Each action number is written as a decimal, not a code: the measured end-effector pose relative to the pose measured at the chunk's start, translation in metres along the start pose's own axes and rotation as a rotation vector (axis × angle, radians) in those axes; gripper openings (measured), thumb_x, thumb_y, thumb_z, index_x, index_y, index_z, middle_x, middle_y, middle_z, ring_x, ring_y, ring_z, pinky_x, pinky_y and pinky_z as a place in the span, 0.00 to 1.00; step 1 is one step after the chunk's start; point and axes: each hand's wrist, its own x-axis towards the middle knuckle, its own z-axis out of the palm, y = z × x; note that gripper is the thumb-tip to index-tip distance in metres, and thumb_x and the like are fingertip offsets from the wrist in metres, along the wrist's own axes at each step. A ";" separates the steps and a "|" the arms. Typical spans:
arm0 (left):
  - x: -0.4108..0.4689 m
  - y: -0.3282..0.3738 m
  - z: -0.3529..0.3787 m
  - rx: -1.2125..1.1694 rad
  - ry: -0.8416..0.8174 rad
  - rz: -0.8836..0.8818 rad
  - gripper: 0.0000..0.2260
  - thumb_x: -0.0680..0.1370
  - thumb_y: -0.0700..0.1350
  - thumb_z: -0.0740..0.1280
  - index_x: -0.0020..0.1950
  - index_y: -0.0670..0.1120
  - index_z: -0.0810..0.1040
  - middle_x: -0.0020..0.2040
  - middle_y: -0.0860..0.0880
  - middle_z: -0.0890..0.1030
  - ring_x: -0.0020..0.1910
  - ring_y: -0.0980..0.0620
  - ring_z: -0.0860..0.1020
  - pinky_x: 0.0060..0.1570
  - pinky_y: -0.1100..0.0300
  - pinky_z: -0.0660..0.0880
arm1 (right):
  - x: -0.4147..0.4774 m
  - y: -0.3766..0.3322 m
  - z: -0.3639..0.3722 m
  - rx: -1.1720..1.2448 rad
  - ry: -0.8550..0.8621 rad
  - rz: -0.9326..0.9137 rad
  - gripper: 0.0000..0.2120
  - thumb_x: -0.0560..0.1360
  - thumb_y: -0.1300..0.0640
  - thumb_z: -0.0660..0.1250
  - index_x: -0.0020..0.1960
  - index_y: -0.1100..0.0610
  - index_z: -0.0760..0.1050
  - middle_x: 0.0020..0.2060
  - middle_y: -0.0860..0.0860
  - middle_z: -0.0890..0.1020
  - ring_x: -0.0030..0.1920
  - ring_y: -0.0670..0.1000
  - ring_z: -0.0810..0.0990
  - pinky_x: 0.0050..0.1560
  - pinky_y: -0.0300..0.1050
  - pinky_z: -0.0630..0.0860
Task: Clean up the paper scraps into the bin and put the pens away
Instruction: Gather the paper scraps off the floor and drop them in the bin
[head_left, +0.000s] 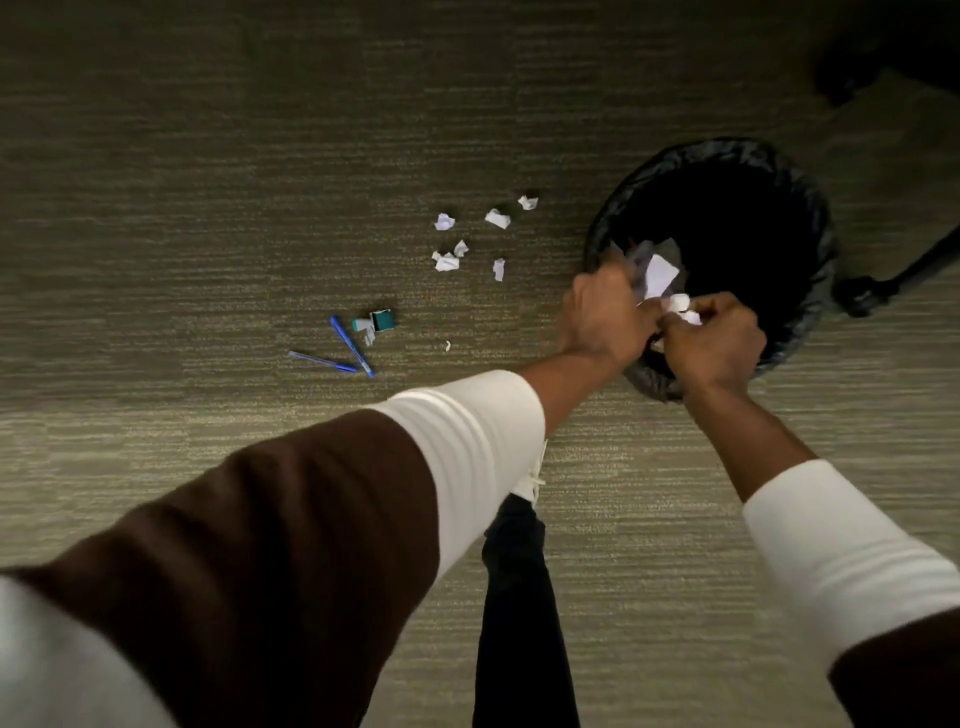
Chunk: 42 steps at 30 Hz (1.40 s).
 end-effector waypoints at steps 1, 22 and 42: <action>0.001 0.002 0.005 0.012 -0.013 0.009 0.19 0.75 0.56 0.77 0.58 0.46 0.78 0.51 0.43 0.86 0.53 0.39 0.84 0.47 0.50 0.81 | 0.006 0.001 -0.002 0.013 0.002 0.015 0.14 0.74 0.47 0.74 0.54 0.55 0.82 0.52 0.58 0.87 0.55 0.61 0.85 0.56 0.53 0.81; 0.051 -0.204 -0.092 0.488 -0.119 -0.154 0.13 0.79 0.49 0.67 0.60 0.44 0.77 0.60 0.41 0.82 0.61 0.38 0.80 0.59 0.46 0.79 | -0.054 -0.058 0.140 -0.366 -0.438 -0.638 0.26 0.73 0.53 0.75 0.69 0.57 0.73 0.64 0.61 0.76 0.61 0.62 0.79 0.56 0.47 0.78; 0.245 -0.310 -0.055 0.756 -0.127 0.294 0.51 0.68 0.59 0.81 0.84 0.56 0.56 0.85 0.38 0.46 0.83 0.34 0.54 0.75 0.37 0.68 | 0.118 -0.081 0.348 -0.786 -0.402 -0.671 0.64 0.62 0.42 0.85 0.83 0.45 0.45 0.82 0.66 0.42 0.81 0.73 0.43 0.77 0.78 0.51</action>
